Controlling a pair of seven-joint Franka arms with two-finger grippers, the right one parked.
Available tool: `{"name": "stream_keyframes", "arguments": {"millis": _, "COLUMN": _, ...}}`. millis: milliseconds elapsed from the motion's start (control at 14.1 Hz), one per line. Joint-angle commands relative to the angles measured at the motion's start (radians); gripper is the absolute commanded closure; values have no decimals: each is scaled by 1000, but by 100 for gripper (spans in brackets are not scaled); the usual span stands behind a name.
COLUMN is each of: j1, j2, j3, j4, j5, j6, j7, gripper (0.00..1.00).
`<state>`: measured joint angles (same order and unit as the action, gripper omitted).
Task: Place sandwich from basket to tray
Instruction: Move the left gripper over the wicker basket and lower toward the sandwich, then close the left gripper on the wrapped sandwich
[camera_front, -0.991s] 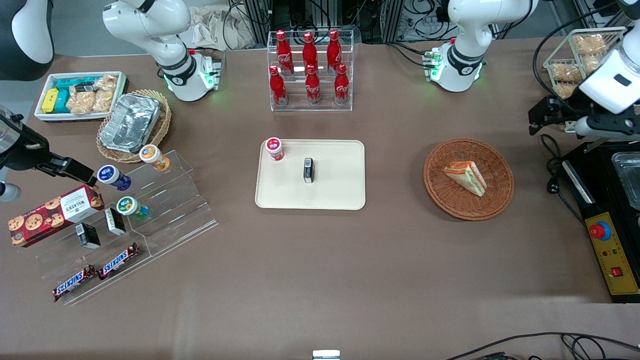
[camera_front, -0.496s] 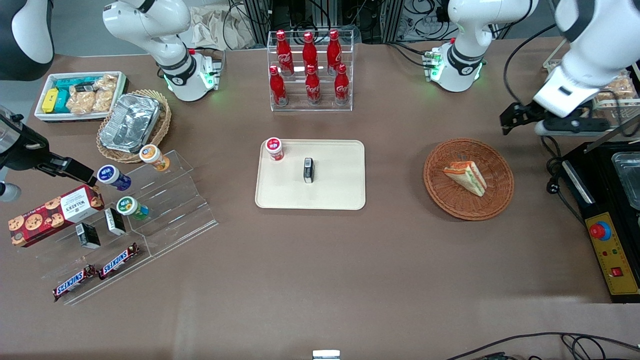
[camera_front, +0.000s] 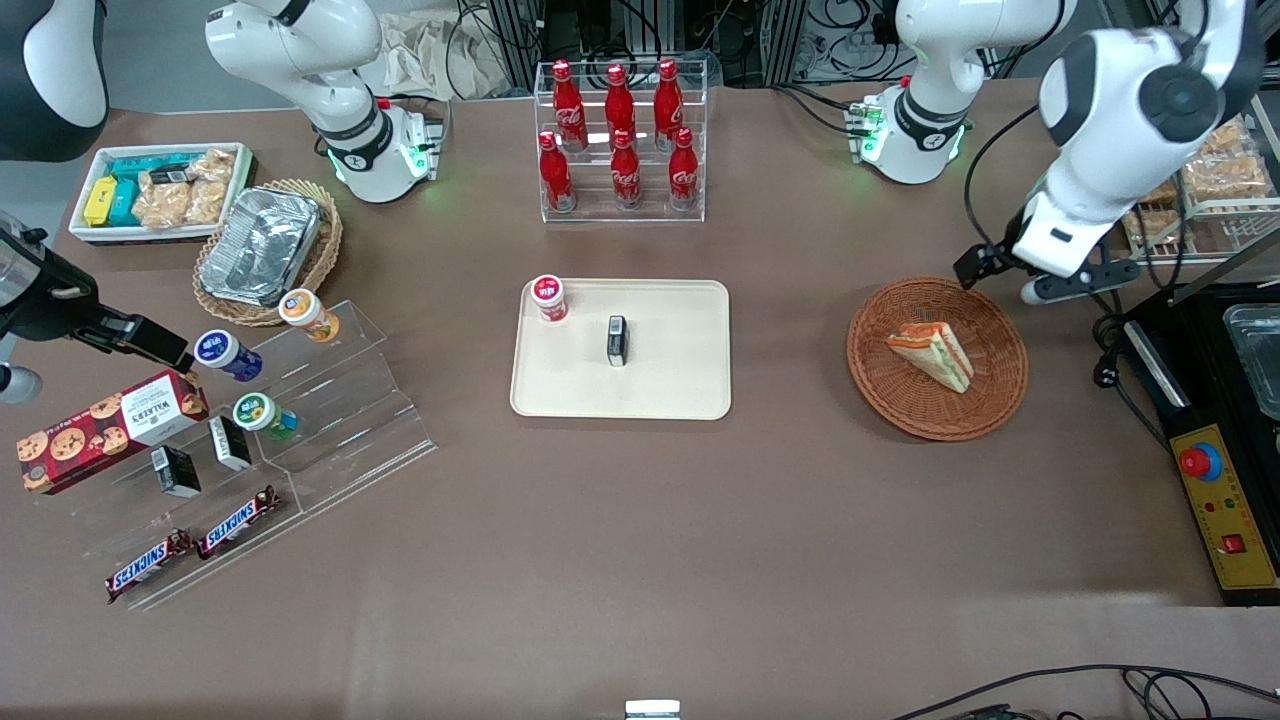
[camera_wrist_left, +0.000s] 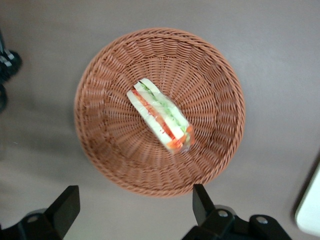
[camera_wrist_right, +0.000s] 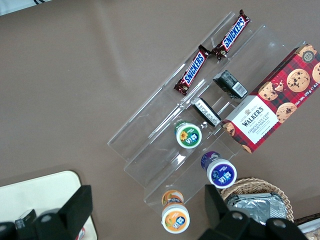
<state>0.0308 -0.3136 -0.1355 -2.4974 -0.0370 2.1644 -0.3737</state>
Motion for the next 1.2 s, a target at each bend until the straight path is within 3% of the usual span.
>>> {"name": "stream_keyframes", "arguments": {"millis": 0, "j1": -22, "j2": 48, "j3": -1, "j4": -51, "j5": 2, "j6": 113, "j7": -195, "gripper": 0}}
{"name": "stream_keyframes", "arguments": {"millis": 283, "j1": -40, "j2": 145, "j3": -1, "j4": -63, "j5": 3, "j6": 250, "j7": -367, "gripper": 0}}
{"name": "stream_keyframes", "arguments": {"millis": 1133, "j1": -49, "j2": 275, "j3": 7, "j4": -149, "j5": 29, "j6": 542, "j7": -452, "gripper": 0}}
